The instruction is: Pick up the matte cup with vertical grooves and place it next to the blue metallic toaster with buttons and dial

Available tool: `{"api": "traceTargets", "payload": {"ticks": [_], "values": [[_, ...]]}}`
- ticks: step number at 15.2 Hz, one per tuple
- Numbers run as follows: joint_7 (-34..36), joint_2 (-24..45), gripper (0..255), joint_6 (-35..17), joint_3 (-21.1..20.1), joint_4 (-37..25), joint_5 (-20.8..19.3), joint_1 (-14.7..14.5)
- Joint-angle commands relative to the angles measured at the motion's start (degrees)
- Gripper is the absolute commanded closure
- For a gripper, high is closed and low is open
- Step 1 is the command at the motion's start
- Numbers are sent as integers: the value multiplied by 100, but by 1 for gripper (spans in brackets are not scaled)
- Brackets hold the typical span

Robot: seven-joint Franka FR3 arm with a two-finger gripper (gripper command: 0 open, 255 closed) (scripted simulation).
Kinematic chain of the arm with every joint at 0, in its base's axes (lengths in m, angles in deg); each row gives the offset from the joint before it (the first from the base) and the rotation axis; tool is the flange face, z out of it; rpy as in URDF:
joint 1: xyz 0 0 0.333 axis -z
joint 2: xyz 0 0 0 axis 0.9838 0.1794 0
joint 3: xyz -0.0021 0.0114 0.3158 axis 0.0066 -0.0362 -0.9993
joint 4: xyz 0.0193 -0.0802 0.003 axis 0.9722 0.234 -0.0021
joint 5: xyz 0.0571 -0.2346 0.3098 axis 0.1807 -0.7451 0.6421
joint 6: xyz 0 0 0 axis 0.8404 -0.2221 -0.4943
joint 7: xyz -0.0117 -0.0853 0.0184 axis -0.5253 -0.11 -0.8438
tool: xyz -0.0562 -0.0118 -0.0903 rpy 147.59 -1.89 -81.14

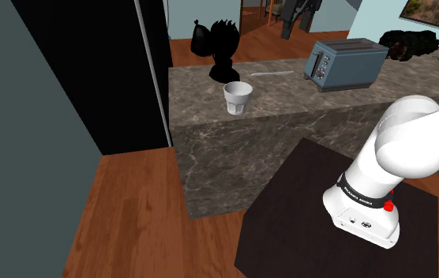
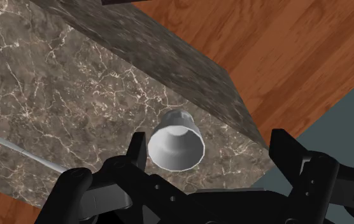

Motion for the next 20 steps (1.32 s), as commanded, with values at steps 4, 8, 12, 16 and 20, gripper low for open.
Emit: {"api": "traceTargets", "payload": {"ticks": [4, 8, 12, 16, 20], "values": [[-186, 345, 0, -507, 273, 181, 17, 16], [-462, 908, 0, -1170, 631, 317, 90, 18], [-783, 1579, 0, -1799, 986, 331, 246, -17], [-1175, 2347, 0, -2369, 1329, 221, 525, -84], [-1659, 3198, 0, -2846, 1640, -15, 966, -167]]}}
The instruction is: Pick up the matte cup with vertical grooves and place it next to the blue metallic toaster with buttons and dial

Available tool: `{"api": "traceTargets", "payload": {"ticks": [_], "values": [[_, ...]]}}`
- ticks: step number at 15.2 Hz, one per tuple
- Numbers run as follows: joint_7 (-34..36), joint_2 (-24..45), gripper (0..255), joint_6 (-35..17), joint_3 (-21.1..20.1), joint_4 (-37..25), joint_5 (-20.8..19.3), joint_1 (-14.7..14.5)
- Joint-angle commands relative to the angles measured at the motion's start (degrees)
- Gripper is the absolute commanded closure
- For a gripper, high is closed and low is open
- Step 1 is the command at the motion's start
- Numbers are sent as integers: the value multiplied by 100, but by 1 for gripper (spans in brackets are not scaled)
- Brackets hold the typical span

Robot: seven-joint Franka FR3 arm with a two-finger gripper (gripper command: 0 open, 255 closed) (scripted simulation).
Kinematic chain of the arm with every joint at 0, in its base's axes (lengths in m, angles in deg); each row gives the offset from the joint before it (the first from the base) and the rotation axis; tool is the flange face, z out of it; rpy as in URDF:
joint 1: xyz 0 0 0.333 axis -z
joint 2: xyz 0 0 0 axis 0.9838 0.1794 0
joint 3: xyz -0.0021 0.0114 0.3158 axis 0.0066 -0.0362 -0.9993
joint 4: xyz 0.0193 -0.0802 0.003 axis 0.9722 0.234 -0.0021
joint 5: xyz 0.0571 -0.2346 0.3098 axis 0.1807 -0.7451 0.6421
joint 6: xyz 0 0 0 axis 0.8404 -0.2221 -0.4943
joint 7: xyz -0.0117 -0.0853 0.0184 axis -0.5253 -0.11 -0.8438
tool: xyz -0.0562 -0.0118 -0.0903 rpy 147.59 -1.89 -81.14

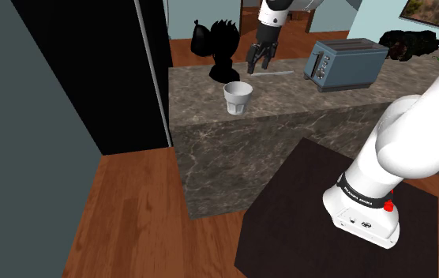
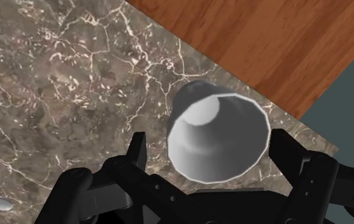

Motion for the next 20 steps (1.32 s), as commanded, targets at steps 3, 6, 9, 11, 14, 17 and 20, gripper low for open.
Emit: {"api": "traceTargets", "payload": {"ticks": [3, 6, 9, 11, 14, 17, 20], "values": [[-566, 908, 0, -413, 267, -310, 574, -62], [-975, 1546, 0, -579, 359, -607, 1041, -45], [-1041, 1678, 0, -788, 333, -514, 1139, -52], [-1088, 1771, 0, -925, 317, -459, 1211, -61], [-1154, 1898, 0, -1100, 295, -396, 1311, -71], [-1154, 1898, 0, -1100, 295, -396, 1311, -71], [-1154, 1898, 0, -1100, 295, -396, 1311, -71]]}}
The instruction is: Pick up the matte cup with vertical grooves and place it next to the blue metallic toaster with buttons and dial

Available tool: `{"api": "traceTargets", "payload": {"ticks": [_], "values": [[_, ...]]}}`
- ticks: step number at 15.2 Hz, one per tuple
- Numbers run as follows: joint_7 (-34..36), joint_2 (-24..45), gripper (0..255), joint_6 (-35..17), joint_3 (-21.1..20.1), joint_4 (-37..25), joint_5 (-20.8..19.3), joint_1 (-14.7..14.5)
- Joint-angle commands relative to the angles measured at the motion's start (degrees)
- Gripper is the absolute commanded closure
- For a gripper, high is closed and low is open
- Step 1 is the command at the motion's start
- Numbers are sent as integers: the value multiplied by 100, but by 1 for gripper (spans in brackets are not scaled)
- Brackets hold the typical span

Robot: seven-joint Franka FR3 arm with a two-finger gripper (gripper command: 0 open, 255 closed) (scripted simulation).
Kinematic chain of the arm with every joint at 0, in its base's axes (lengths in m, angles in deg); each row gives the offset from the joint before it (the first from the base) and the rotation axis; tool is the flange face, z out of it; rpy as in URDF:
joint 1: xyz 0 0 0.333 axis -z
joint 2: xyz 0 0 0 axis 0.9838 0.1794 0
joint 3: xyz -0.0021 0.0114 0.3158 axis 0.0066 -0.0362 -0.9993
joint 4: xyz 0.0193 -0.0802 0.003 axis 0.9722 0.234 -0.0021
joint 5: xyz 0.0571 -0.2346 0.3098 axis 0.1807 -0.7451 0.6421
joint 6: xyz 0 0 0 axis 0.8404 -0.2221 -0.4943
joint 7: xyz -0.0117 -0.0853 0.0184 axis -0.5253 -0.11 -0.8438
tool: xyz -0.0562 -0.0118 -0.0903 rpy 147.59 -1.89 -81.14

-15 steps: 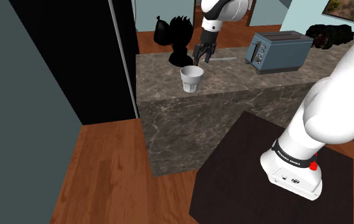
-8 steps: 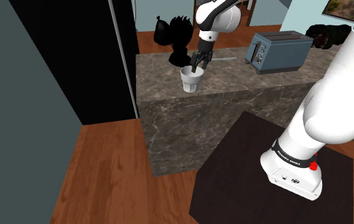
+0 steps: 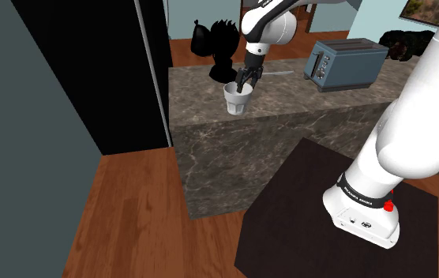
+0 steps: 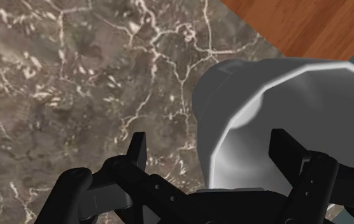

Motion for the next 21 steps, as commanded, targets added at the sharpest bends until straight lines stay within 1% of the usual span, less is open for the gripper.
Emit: {"api": "traceTargets", "payload": {"ticks": [1, 2, 11, 21], "values": [[0, 0, 0, 0, 0, 0, 0, 0], [0, 0, 255, 0, 0, 0, 0, 0], [-1, 1, 255, -1, 0, 0, 1, 0], [324, -424, 255, 687, 22, -334, -334, -8]]}}
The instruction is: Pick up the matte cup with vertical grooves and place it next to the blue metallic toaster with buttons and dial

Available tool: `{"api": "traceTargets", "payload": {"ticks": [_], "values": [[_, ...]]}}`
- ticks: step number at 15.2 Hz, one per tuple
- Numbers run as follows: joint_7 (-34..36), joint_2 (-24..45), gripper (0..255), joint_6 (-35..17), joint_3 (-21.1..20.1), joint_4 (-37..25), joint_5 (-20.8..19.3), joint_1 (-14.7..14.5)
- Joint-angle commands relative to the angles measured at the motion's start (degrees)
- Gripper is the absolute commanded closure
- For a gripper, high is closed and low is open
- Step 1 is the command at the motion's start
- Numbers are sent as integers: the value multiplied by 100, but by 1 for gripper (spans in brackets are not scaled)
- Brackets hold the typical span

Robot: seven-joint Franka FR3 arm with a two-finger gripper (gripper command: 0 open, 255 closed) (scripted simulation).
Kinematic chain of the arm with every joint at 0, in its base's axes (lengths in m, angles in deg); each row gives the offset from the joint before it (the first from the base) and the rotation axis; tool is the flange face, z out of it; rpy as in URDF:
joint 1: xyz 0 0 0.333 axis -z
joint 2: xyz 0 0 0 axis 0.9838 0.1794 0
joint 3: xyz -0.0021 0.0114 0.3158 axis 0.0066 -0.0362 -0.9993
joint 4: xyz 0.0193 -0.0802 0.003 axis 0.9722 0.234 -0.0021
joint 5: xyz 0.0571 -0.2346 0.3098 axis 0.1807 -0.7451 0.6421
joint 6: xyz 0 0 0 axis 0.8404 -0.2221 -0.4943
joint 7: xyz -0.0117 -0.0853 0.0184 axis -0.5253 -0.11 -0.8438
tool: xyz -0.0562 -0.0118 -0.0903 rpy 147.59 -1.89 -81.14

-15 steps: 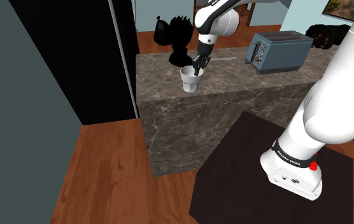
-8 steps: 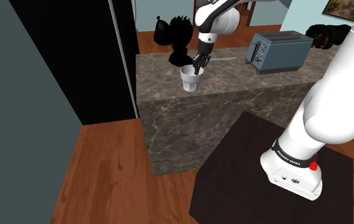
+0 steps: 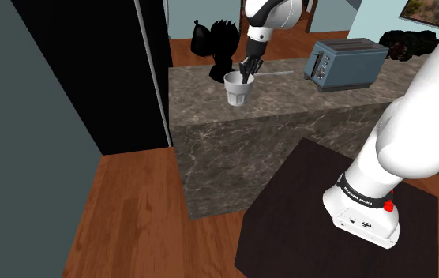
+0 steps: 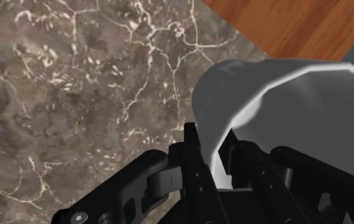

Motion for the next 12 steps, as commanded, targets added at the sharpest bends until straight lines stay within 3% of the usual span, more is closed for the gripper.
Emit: {"api": "traceTargets", "payload": {"ticks": [1, 12], "values": [[58, -58, 255, 145, -2, -98, -49, -2], [316, -368, 255, 934, -14, -627, -272, 1]]}}
